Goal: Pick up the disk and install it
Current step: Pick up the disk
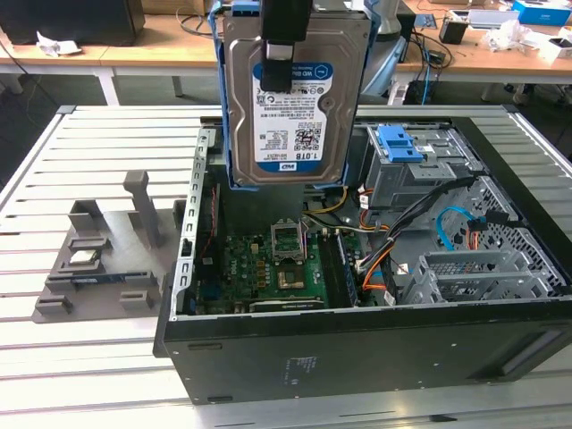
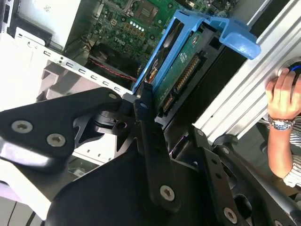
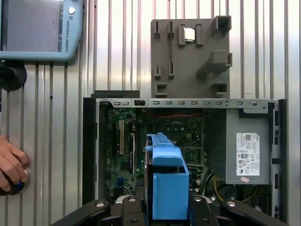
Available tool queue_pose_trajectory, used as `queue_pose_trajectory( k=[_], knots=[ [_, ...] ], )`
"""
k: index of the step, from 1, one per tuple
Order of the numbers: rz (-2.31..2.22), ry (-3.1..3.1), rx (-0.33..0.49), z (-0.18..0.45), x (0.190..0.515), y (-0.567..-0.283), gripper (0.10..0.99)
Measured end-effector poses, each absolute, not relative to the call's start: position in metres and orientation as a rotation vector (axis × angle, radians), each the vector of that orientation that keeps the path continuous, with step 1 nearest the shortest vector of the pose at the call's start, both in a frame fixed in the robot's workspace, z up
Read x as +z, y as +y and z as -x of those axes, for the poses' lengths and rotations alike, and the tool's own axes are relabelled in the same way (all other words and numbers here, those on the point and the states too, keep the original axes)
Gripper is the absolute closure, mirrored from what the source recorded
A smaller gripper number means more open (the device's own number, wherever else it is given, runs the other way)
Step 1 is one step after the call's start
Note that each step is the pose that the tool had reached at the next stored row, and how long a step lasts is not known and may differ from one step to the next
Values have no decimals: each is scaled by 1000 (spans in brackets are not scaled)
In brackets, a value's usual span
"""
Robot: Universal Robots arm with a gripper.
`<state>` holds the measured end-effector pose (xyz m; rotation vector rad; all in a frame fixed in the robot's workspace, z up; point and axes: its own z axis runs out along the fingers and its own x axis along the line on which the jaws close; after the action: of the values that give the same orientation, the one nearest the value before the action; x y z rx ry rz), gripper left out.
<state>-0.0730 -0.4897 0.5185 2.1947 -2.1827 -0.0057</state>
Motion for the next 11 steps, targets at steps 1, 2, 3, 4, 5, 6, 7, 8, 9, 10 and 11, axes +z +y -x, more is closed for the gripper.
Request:
queue_pose_trajectory(
  k=[1, 2, 3, 4, 5, 6, 7, 8, 9, 10, 11],
  knots=[
    [-2195, -2182, -5, 73, 518, -493, 722],
    [-2194, -2182, -5, 73, 518, -495, 722],
    [-2194, -2182, -5, 73, 518, -497, 722],
    [-2194, -2182, -4, 73, 518, -500, 722],
    [-2194, -2182, -4, 72, 518, -502, 722],
    [-2194, -2182, -4, 72, 517, -505, 722],
    [-2194, -2182, -4, 71, 517, -506, 722],
    [-2194, -2182, -4, 70, 515, -508, 722],
    [-2194, -2182, -4, 69, 515, -509, 722],
    [-2194, -2182, -4, 69, 514, -510, 722],
    [-2194, -2182, -4, 68, 513, -512, 722]
  ],
)
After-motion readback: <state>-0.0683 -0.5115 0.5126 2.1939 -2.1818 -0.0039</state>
